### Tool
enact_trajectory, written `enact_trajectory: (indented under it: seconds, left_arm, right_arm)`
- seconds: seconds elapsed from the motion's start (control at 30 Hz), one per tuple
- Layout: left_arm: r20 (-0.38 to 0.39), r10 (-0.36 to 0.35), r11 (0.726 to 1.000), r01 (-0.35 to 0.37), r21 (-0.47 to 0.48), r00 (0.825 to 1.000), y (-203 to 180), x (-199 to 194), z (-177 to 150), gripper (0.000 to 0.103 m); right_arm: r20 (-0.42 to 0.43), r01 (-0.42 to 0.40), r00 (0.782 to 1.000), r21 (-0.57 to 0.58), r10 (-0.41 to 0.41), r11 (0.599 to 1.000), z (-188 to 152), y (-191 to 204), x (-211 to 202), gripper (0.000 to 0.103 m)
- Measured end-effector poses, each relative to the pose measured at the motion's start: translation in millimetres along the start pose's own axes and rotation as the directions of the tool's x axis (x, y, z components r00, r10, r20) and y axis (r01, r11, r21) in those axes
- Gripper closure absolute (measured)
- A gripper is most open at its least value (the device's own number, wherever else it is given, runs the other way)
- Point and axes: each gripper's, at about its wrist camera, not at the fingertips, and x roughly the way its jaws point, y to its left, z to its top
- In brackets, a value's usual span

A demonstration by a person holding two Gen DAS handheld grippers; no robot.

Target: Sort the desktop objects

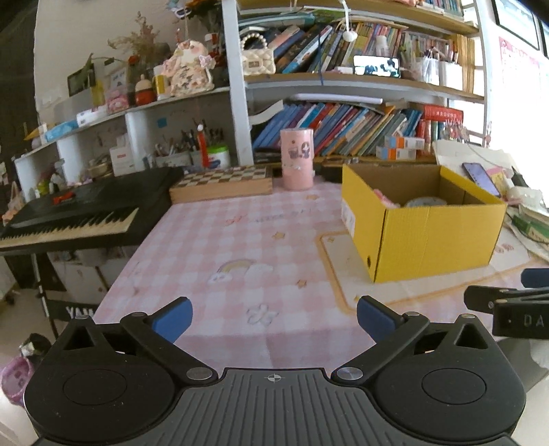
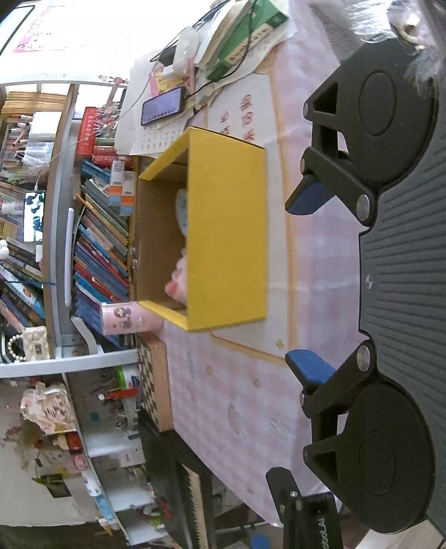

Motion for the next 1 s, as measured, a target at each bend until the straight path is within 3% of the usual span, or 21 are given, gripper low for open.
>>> enact_trajectory:
  seconds: [0.47, 1.0]
  left_arm:
    - [-0.037, -0.02, 0.998, 0.022, 0.054, 0.999, 27.8, -26.9, -27.8, 0.0]
    - [-0.05, -0.031, 0.998, 0.034, 0.055, 0.998, 44.6, -32.9, -43.0, 0.0]
  right_arm:
    - [-0.031, 0.031, 0.999, 0.047, -0.03, 0.998, -38.4, 38.9, -30.6, 0.009]
    - [-0.021, 0.048, 0.999, 0.02, -0.048, 0.999, -51.1, 64.4, -44.9, 0.004]
